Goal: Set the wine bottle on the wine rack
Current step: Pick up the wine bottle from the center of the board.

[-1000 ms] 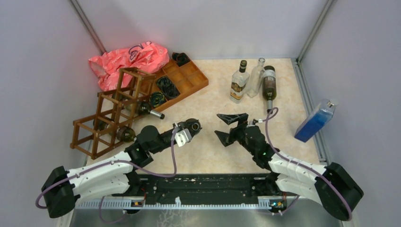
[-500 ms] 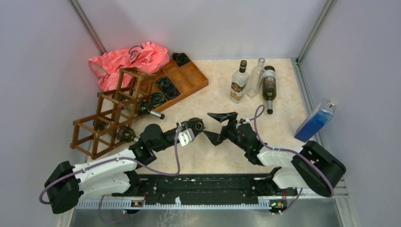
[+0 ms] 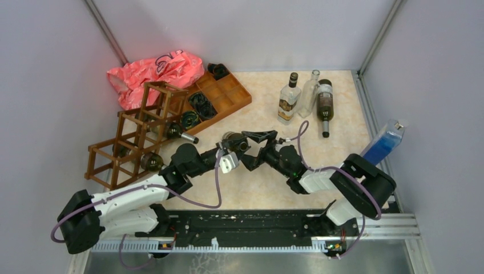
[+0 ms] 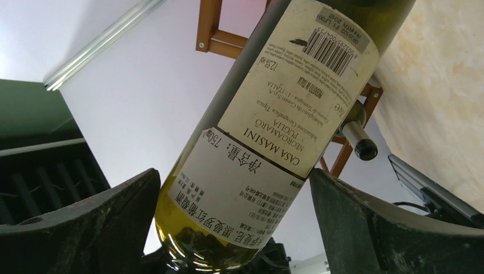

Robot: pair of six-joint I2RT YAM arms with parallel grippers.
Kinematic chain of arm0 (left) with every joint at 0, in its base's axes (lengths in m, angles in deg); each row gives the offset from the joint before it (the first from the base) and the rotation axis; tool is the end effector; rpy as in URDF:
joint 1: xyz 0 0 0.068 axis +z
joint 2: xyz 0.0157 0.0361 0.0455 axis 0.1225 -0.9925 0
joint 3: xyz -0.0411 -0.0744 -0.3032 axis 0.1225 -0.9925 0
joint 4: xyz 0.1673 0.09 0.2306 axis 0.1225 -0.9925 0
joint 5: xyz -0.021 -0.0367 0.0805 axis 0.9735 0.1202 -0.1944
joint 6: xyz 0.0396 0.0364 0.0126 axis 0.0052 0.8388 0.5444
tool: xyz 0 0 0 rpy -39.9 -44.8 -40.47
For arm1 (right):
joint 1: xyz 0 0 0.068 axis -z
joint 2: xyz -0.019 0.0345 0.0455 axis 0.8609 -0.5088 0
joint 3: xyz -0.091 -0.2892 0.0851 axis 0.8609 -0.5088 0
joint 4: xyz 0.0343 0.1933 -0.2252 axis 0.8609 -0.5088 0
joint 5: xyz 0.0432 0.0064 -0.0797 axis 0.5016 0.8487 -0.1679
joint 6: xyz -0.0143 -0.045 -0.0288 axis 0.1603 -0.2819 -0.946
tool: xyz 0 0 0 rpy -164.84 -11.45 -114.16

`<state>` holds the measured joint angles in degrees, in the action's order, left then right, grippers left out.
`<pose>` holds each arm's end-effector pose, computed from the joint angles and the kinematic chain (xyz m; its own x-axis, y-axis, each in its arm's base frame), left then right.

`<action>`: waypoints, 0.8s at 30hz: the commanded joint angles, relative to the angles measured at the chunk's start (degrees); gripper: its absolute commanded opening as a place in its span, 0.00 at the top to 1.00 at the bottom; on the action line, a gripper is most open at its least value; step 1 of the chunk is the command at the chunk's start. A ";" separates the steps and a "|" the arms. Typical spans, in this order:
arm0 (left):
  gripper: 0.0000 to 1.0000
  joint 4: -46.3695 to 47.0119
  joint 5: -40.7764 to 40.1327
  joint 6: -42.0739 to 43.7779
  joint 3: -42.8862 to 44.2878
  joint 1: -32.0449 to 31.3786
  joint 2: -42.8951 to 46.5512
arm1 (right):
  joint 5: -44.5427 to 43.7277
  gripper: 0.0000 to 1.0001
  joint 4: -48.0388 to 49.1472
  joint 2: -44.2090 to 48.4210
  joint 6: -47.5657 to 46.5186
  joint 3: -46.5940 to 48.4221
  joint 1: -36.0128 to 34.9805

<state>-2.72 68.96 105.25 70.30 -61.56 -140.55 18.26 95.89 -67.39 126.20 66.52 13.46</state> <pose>0.1401 -0.2107 0.3019 0.5730 0.1533 -0.8051 0.7237 0.3663 0.5848 0.1915 0.1998 0.1817 -0.6167 0.6119 0.4953 0.4156 -0.2812 0.8650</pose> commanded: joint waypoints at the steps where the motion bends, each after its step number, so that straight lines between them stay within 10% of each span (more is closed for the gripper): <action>1: 1.00 7.89 11.00 0.82 3.61 -0.85 1.50 | 2.05 0.01 9.94 -4.49 10.12 5.23 -0.71; 9: 1.00 -10.16 13.02 9.06 6.57 -0.15 6.75 | 6.58 0.02 17.08 -10.34 9.99 9.79 -0.65; 16: 1.00 -13.28 17.68 -1.98 6.77 8.29 11.13 | 2.12 0.01 -12.12 5.06 -12.21 10.74 1.74; 24: 1.00 -10.33 18.79 -4.79 3.09 11.13 11.35 | 3.65 0.01 -21.60 15.44 -32.54 10.65 5.79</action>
<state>-16.93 83.84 105.06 73.74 -52.23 -130.52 25.66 77.79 -57.64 109.13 74.19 17.22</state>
